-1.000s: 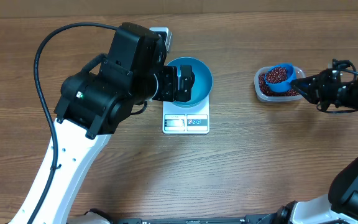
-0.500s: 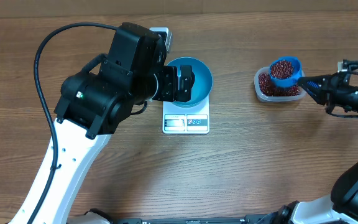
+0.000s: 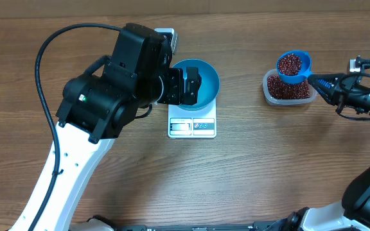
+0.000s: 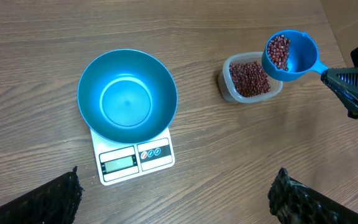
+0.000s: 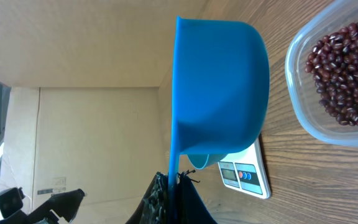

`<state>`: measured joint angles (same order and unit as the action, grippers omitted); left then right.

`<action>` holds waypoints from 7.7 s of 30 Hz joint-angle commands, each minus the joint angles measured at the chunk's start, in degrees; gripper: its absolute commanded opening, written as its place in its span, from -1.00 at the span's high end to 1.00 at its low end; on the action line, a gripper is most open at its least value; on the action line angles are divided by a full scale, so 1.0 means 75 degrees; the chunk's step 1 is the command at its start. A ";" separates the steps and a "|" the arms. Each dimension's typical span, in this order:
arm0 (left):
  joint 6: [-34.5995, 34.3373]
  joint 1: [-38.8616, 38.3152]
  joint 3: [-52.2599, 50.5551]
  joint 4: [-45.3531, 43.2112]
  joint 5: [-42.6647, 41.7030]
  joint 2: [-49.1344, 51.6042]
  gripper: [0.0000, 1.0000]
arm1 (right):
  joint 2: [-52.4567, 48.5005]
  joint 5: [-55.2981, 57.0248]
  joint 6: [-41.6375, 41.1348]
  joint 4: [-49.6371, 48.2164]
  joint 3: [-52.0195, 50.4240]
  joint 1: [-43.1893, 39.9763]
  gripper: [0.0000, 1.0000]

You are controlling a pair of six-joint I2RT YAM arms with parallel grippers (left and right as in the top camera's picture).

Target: Scoop item into bowl and weigh 150g on scale

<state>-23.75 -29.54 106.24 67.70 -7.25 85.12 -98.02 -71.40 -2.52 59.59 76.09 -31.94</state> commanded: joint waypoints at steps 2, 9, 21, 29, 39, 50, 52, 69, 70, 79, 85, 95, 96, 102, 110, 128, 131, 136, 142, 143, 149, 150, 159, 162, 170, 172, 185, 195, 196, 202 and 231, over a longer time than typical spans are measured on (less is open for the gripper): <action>0.0143 0.0000 0.0172 -0.0006 0.0052 -0.0134 -0.99 | -0.0023 -0.0382 0.0154 -0.0041 0.0099 -0.0038 0.92; 0.0140 0.0000 0.0172 -0.0003 0.0029 -0.0134 -0.99 | -0.0023 -0.0379 0.0154 -0.0041 0.0099 -0.0038 0.92; 0.0140 0.0000 0.0172 -0.0003 0.0029 -0.0134 -0.99 | -0.0023 -0.0350 0.0157 -0.0038 0.0099 -0.0038 0.92; 0.0137 -0.0003 0.0172 -0.0009 0.0020 -0.0134 -0.99 | -0.0023 -0.0338 0.0175 -0.0041 0.0099 -0.0038 0.92; 0.1690 -0.0023 0.0160 0.0431 0.0020 0.0251 0.34 | -0.0023 -0.0236 0.0184 0.0012 0.0099 -0.0038 0.92; 0.2634 -0.0023 0.0154 0.0877 0.0026 0.1754 0.91 | -0.0023 -0.0236 0.0184 0.0020 0.0099 -0.0038 0.92; 0.2623 -0.0020 0.0154 0.0883 0.0023 0.2052 0.91 | -0.0023 -0.0236 0.0184 0.0020 0.0099 -0.0038 0.92; 0.4672 -0.1008 0.0157 0.0909 0.0714 0.2559 0.91 | -0.0023 0.0026 0.0204 0.0050 0.0099 -0.0038 0.92; 0.4718 -0.1157 0.0154 0.1011 0.0909 0.2407 0.91 | -0.0023 0.0029 0.0204 0.0055 0.0099 -0.0038 0.92; 0.4943 -0.1367 -0.0583 0.0574 0.0962 0.0431 0.91 | -0.0023 0.0082 0.0207 0.0105 0.0099 -0.0038 0.92; 0.4689 -0.1367 -0.3264 -0.1233 0.0589 -0.1201 0.91 | -0.0023 0.0108 0.0210 0.0099 0.0099 -0.0038 0.92; 0.4596 -0.1364 -0.5907 -0.3611 0.0624 -0.0734 0.91 | -0.0023 0.0108 0.0207 0.0137 0.0099 -0.0038 0.92; 0.4596 -0.1364 -0.5898 -0.3657 0.0624 -0.0399 0.91 | -0.0023 0.0108 0.0207 0.0137 0.0099 -0.0038 0.92; 0.4596 -0.1364 -0.5898 -0.3993 0.0621 0.0726 0.92 | -0.0023 0.0114 0.0207 0.0137 0.0099 -0.0038 0.92; 0.4593 -0.1364 -0.5898 -0.4398 0.0621 0.1498 0.91 | -0.0023 0.0373 0.0207 0.0143 0.0099 -0.0038 0.93; 0.4590 -0.1364 -0.5901 -0.4919 0.0557 0.1629 0.92 | -0.0023 0.0458 0.0210 0.0131 0.0099 -0.0038 0.92; 0.4587 -0.1364 -0.5901 -0.4878 0.0423 0.1629 0.91 | -0.0023 0.0458 0.0210 0.0128 0.0099 -0.0038 0.92; 0.4532 -0.1364 -0.5901 -0.4934 0.0361 0.1638 0.92 | -0.0023 0.0463 0.0210 0.0128 0.0099 -0.0035 0.92; 0.4491 -0.1364 -0.5901 -0.5068 0.0358 0.1705 0.92 | -0.0023 0.0600 0.0207 0.0131 0.0099 -0.0038 0.92; 0.4447 -0.1364 -0.5901 -0.5071 0.0361 0.1731 0.91 | -0.0023 0.0600 0.0207 0.0128 0.0099 -0.0038 0.92; 0.4386 -0.1361 -0.5823 -0.4934 0.0396 0.1781 0.91 | -0.0023 0.0600 0.0207 0.0128 0.0099 -0.0035 0.92; 0.4386 -0.1364 -0.5788 -0.4896 0.0399 0.1781 0.91 | -0.0023 0.0600 0.0207 0.0131 0.0099 -0.0035 0.93; 0.4386 -0.1358 -0.5788 -0.5068 0.0525 0.1856 0.91 | -0.0023 0.0600 0.0207 0.0131 0.0099 -0.0035 0.92; 0.4345 -0.1358 -0.5788 -0.5219 0.0635 0.1950 0.92 | -0.0023 0.0600 0.0207 0.0128 0.0099 -0.0035 0.92; 0.3722 -0.1352 -0.5788 -0.5377 0.1134 0.2098 0.91 | -0.0023 0.0606 0.0210 0.0125 0.0099 -0.0035 0.92; 0.3628 -0.1352 -0.5788 -0.5406 0.1192 0.2113 0.92 | -0.0023 0.0618 0.0213 0.0125 0.0099 -0.0035 0.92; 0.3506 -0.1352 -0.5799 -0.5668 0.1303 0.2366 0.92 | -0.0023 0.0720 0.0239 0.0131 0.0099 -0.0035 0.92; 0.3506 -0.1352 -0.5802 -0.5805 0.1300 0.2553 0.92 | -0.0023 0.0723 0.0268 0.0128 0.0099 -0.0035 0.92; 0.3506 -0.1352 -0.5802 -0.5817 0.1300 0.2588 0.92 | -0.0023 0.0723 0.0268 0.0128 0.0099 -0.0035 0.92; 0.3503 -0.1352 -0.5802 -0.5919 0.1291 0.2725 0.91 | -0.0023 0.0796 0.0265 0.0134 0.0099 -0.0035 0.92; 0.3450 -0.1352 -0.5802 -0.6204 0.1591 0.2736 0.92 | -0.0023 0.0807 0.0356 0.0166 0.0099 0.0015 0.92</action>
<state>3.29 -39.72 62.26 21.37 3.18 105.03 -98.02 -64.05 -1.02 61.06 76.09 -31.88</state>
